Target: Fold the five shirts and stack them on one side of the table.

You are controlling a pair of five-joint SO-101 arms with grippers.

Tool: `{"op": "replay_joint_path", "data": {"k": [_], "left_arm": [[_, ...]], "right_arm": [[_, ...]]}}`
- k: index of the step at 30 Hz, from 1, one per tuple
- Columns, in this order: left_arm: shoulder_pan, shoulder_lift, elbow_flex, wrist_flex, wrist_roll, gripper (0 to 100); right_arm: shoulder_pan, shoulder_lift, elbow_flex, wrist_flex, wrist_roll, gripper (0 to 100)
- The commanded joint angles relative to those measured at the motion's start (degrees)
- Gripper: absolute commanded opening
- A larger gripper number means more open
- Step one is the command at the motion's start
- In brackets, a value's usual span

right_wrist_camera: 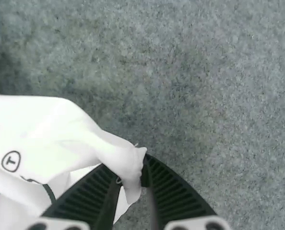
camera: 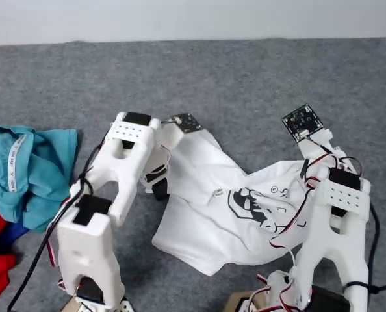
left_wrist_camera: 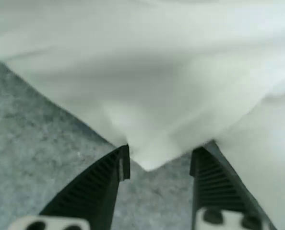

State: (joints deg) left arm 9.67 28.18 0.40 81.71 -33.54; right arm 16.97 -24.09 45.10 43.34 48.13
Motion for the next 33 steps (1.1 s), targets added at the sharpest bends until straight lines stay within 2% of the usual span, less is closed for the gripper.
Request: {"op": "replay_joint_path", "data": {"k": [1,7,17,19,27,33], "left_arm": [[0.5,2.2,-4.3,-0.9,-0.3,21],[0.7,3.8,-5.9,-0.9,-0.3,21],[0.8,3.8,-5.9,-1.7,-0.4,1],[0.8,3.3,-6.0,-1.2,-0.4,1],[0.4,-4.4,-17.2,9.1,-0.2,1],[0.3,-13.4,-27.7,15.5,6.6,1]], "right_arm": [[0.4,-2.3,-2.5,0.5,-0.5,1.0],[0.4,-2.8,-2.6,2.1,-0.5,1.0],[0.4,-2.9,-2.8,2.5,-0.5,1.0],[0.4,-2.9,-2.8,2.6,-0.5,1.0],[0.3,-3.0,-8.6,6.3,-0.5,1.0],[0.2,-4.3,-19.7,14.8,-0.6,1.0]]}}
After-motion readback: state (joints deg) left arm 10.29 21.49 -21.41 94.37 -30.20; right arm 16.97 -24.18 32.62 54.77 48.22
